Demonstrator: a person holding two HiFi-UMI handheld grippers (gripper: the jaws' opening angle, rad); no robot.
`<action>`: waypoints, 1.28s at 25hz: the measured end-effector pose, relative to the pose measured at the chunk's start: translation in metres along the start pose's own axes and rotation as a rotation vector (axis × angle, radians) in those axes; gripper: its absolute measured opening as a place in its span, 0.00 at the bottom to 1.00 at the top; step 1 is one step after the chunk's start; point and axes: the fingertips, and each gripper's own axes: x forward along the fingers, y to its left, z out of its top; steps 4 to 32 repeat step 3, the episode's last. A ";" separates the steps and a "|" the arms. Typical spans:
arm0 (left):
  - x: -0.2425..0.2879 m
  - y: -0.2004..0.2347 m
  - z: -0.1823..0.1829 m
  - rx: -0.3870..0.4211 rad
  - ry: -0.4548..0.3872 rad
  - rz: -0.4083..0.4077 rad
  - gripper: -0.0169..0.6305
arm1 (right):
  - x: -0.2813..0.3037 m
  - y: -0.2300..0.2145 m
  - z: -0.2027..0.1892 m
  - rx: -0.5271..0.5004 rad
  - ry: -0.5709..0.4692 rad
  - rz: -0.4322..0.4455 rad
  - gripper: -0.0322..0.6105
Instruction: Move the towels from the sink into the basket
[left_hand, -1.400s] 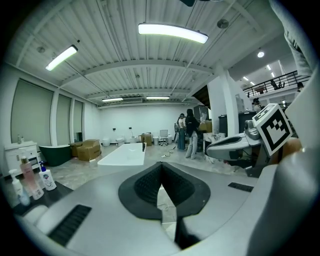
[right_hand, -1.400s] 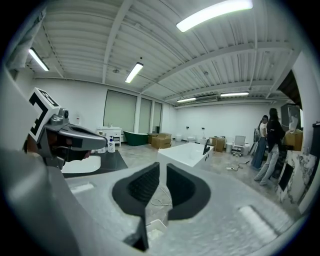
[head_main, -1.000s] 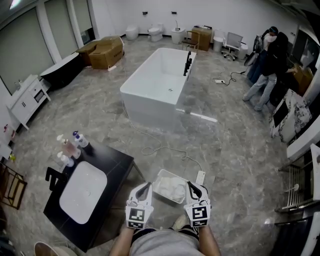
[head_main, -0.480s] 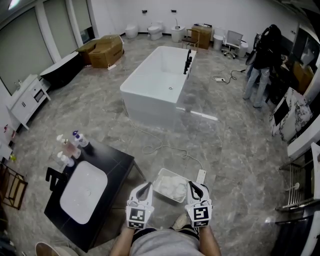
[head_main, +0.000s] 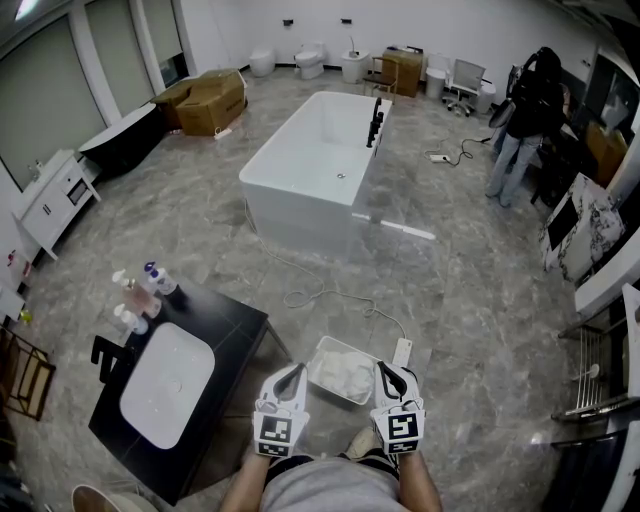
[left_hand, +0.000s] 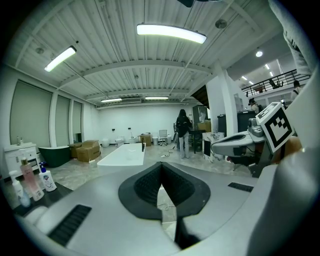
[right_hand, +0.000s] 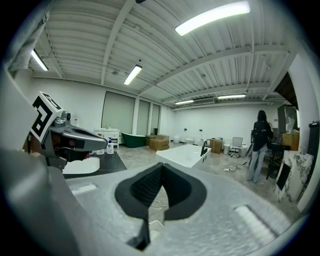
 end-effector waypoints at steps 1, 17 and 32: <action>0.001 0.000 -0.001 0.001 0.001 -0.001 0.04 | 0.000 -0.001 -0.001 0.002 -0.001 0.000 0.05; 0.003 0.000 -0.002 0.001 0.004 -0.003 0.04 | 0.002 -0.002 -0.002 0.004 -0.003 -0.002 0.05; 0.003 0.000 -0.002 0.001 0.004 -0.003 0.04 | 0.002 -0.002 -0.002 0.004 -0.003 -0.002 0.05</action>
